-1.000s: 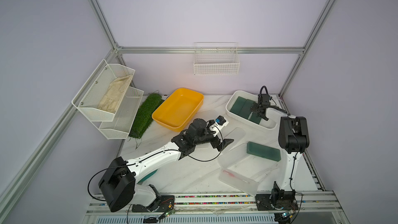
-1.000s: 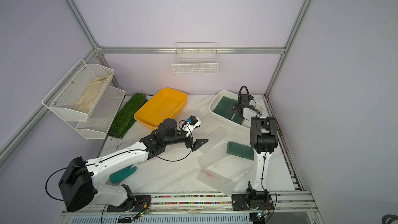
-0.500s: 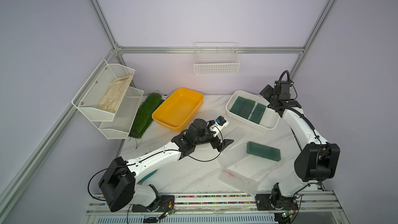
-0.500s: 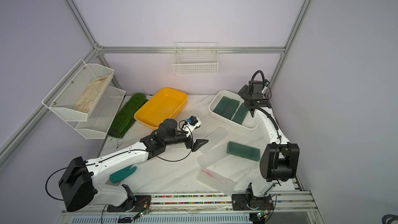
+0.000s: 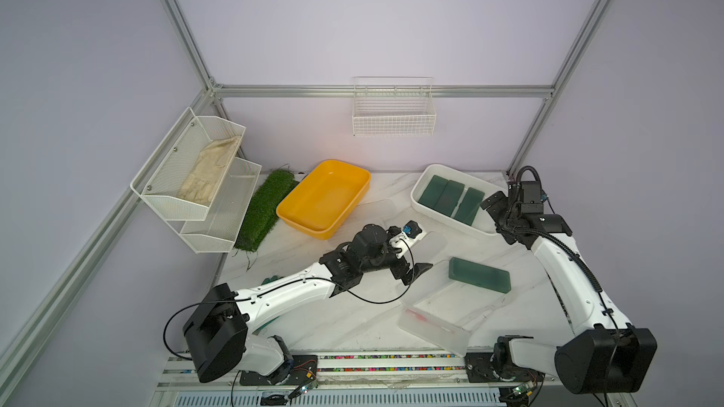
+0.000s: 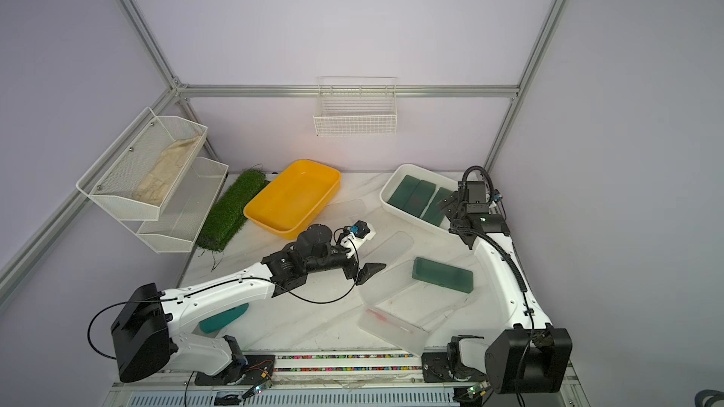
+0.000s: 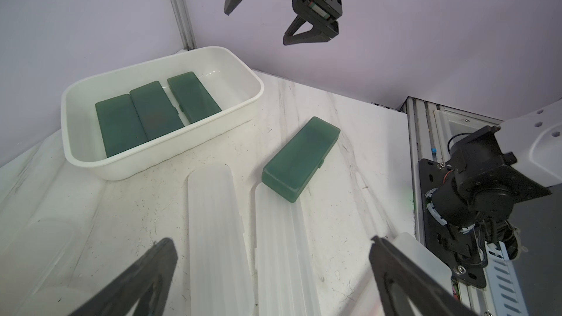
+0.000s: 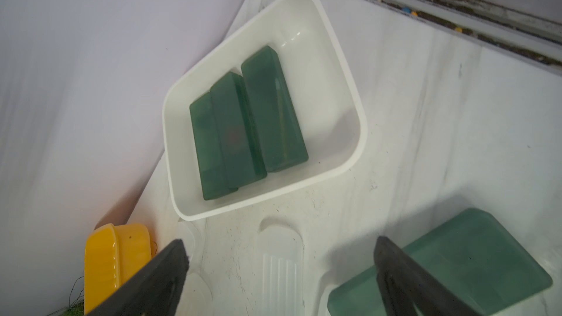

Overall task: Place the pencil cases by color into the storage box
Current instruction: Place the pencil case at the storage box, then pick up the pencil case from the center of the board.

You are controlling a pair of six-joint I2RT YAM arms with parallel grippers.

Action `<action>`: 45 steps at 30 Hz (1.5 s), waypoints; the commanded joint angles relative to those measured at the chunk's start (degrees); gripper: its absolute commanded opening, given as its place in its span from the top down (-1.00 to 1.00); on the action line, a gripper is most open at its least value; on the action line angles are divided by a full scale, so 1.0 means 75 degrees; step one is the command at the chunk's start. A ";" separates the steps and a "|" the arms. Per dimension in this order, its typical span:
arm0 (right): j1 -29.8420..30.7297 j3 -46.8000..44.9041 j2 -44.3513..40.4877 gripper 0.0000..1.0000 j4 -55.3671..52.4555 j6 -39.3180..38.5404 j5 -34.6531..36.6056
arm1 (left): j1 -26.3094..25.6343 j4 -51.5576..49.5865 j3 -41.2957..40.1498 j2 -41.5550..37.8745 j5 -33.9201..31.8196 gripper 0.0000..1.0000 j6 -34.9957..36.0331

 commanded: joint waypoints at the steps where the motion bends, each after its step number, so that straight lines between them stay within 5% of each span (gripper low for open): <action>1: -0.0012 -0.0395 -0.0335 -0.95 -0.0648 0.0793 -0.0289 | -0.0233 0.0074 -0.0094 0.0041 -0.0396 -1.00 0.0239; 17: 0.0300 -0.2224 -0.1142 -0.94 -0.0842 0.2524 -0.0603 | -0.0663 0.0249 -0.0119 0.0476 -0.0590 -1.00 0.0348; 29: 0.1106 -0.2659 -0.0189 -0.94 0.0059 0.3399 -0.0508 | -0.0660 0.0143 0.0090 0.0708 -0.0549 -1.00 0.0361; 45: 0.1117 -0.2692 0.0679 -0.94 -0.0255 0.4837 -0.0758 | -0.0653 0.0002 0.0263 0.0868 -0.0555 -0.99 0.0299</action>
